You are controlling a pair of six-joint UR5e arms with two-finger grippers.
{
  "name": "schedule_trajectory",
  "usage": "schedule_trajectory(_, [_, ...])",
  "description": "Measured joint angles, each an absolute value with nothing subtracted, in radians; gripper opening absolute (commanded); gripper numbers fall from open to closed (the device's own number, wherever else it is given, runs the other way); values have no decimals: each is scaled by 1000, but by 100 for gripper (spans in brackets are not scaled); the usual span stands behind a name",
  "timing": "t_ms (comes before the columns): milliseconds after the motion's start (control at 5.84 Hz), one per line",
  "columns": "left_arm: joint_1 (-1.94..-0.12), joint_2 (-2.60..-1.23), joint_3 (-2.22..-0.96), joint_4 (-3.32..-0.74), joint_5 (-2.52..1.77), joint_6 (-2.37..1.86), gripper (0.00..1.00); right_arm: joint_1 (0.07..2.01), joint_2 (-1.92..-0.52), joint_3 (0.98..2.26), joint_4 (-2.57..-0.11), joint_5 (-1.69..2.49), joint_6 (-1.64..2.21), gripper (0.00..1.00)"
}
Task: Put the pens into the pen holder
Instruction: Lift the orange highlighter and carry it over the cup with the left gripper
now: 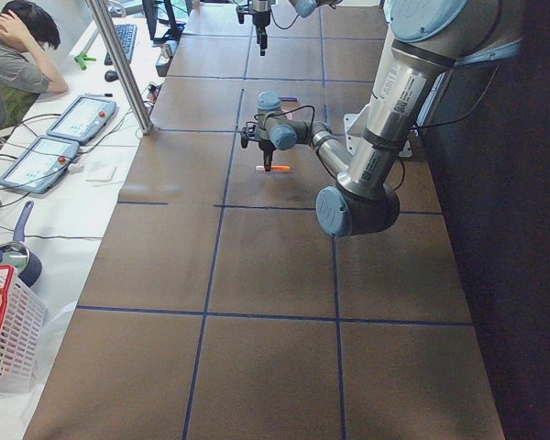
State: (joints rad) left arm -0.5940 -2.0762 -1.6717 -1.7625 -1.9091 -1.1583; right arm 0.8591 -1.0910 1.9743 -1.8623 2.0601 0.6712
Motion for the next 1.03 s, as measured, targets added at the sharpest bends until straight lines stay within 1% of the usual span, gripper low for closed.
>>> schedule_trajectory(514, [-578,-2123,-1833,-1836,-1659,-1146,0,860,-1093,1977,-1858,2063,673,100])
schedule_trajectory(685, [-519,-2141,-1859,-1868,-1510,-1123,0,860,-1093,1979,-1858,2063,675,100])
schedule_trajectory(856, [-452,-2151,-1870,-1901,-1397,-1085,3,860,-1092,1981,-1857,2062,676,100])
schedule_trajectory(1027, [-400,-2157,-1863,-1932,-1329,-1052,2,860,-1090,1984,-1856,2062,682,100])
